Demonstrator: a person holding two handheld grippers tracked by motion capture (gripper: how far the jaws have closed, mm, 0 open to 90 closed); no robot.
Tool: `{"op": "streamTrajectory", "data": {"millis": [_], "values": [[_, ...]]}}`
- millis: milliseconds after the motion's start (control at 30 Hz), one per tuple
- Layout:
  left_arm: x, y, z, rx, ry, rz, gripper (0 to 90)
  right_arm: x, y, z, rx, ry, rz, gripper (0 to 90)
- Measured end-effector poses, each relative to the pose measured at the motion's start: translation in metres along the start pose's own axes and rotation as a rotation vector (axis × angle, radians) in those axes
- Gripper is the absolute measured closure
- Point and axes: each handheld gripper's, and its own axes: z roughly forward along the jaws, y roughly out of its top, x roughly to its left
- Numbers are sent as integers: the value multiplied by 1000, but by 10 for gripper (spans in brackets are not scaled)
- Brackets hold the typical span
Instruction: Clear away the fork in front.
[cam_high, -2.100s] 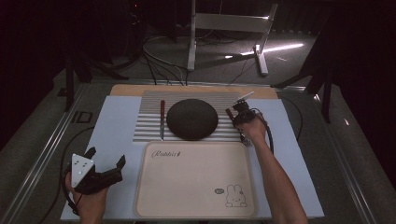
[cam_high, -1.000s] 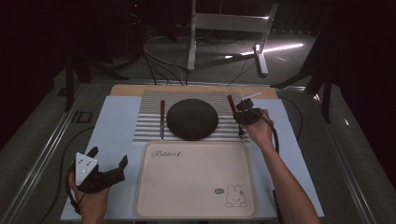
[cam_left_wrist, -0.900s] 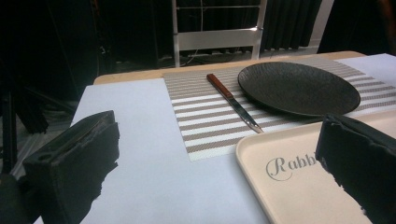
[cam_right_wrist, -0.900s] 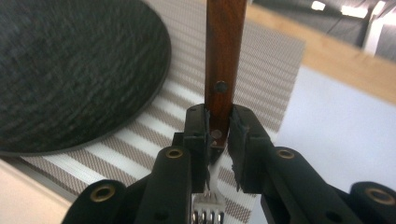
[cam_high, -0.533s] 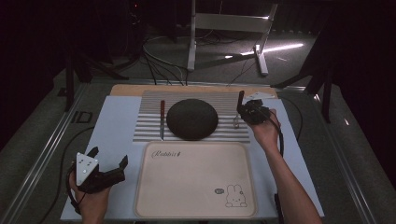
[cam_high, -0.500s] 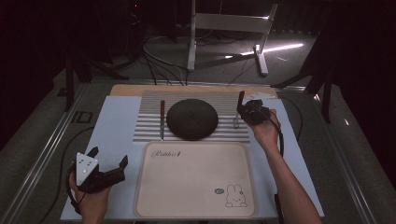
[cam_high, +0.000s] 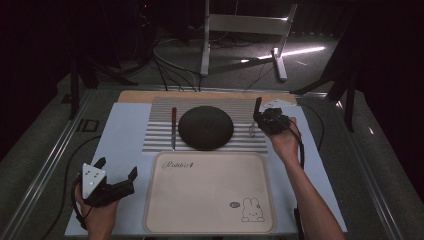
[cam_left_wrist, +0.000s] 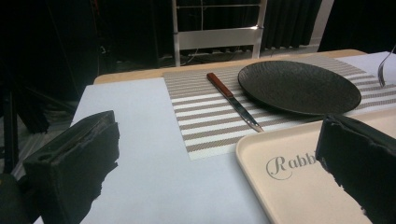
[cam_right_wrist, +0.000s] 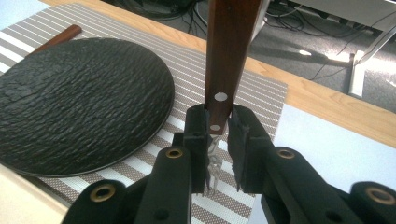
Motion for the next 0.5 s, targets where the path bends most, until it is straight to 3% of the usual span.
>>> {"op": "streamTrajectory", "data": {"millis": [267,500], "values": [[-4,3,1,-8,-12,6,3,6,2,-15,-46,29,3,781],[-18,15,6,-22,-44,39,3,13,3,-27,-72,50,-14,781]]}}
